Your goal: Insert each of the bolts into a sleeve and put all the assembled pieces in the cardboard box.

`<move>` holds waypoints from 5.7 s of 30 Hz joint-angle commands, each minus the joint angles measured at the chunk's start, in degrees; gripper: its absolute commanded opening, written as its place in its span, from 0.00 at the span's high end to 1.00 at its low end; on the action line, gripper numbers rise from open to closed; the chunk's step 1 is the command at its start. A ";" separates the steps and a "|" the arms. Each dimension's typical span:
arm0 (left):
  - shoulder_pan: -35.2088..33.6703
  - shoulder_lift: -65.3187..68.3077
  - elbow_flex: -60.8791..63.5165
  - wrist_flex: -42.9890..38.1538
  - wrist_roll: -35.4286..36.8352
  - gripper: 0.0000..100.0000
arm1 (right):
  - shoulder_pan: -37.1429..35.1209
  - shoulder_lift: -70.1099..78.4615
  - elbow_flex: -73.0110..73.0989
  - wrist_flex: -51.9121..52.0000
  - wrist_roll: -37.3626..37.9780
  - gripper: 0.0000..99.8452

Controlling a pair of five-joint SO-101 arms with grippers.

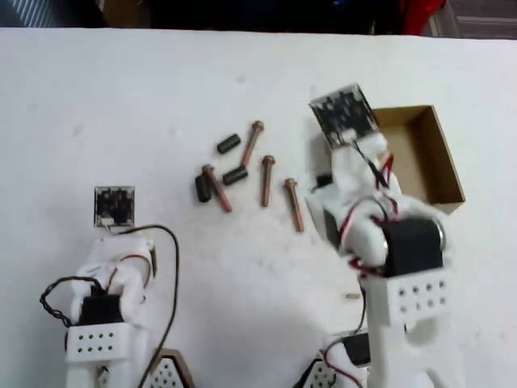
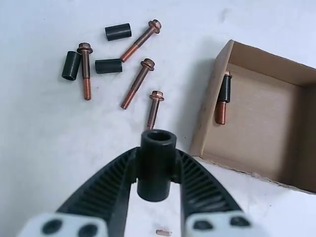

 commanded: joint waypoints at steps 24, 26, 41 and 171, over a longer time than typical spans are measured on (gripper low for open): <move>8.57 -0.31 -31.65 22.59 -0.53 0.98 | 7.78 -29.14 43.60 -26.42 -0.09 0.98; 8.57 -0.31 -33.58 22.59 -0.53 0.98 | 7.78 -29.58 45.98 -28.44 -0.26 0.98; 11.56 28.09 -56.44 27.08 1.93 0.98 | 8.13 -29.76 53.98 -35.03 -0.62 0.98; 23.34 99.65 -87.91 7.03 43.60 0.87 | 7.78 -29.76 57.49 -35.56 -0.09 0.98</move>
